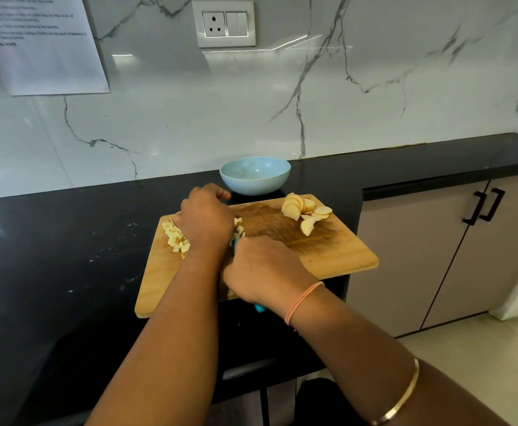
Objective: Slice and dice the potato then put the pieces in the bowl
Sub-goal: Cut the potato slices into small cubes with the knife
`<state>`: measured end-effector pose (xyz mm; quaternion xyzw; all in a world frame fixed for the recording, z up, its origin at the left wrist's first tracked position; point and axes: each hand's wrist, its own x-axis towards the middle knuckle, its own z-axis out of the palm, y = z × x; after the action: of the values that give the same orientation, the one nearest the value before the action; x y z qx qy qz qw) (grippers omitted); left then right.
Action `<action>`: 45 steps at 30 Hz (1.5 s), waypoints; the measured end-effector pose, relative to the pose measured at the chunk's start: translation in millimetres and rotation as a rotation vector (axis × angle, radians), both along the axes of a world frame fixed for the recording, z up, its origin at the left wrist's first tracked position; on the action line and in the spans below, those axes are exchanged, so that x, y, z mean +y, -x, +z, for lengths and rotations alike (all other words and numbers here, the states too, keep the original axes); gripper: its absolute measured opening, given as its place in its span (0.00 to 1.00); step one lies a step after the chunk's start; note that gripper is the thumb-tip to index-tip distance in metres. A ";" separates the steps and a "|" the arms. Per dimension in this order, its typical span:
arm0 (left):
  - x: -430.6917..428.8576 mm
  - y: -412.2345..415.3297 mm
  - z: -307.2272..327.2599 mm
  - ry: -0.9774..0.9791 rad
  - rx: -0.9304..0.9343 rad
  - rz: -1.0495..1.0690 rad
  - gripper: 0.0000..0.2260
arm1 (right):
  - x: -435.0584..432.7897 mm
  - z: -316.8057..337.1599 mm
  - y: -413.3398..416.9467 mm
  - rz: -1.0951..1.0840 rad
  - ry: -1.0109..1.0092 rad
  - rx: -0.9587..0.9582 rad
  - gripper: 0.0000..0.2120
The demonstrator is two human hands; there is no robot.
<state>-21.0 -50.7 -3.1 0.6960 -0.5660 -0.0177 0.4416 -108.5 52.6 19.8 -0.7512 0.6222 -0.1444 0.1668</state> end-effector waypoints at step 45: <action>5.5 28.6 6.3 -0.398 -0.200 -0.276 0.05 | -3.3 -2.0 84.4 -0.202 -0.075 -0.321 0.16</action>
<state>-49.6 -45.2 3.2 0.6838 -0.6817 -0.1198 0.2309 -192.9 49.3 17.8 -0.6456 0.6645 -0.2551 0.2767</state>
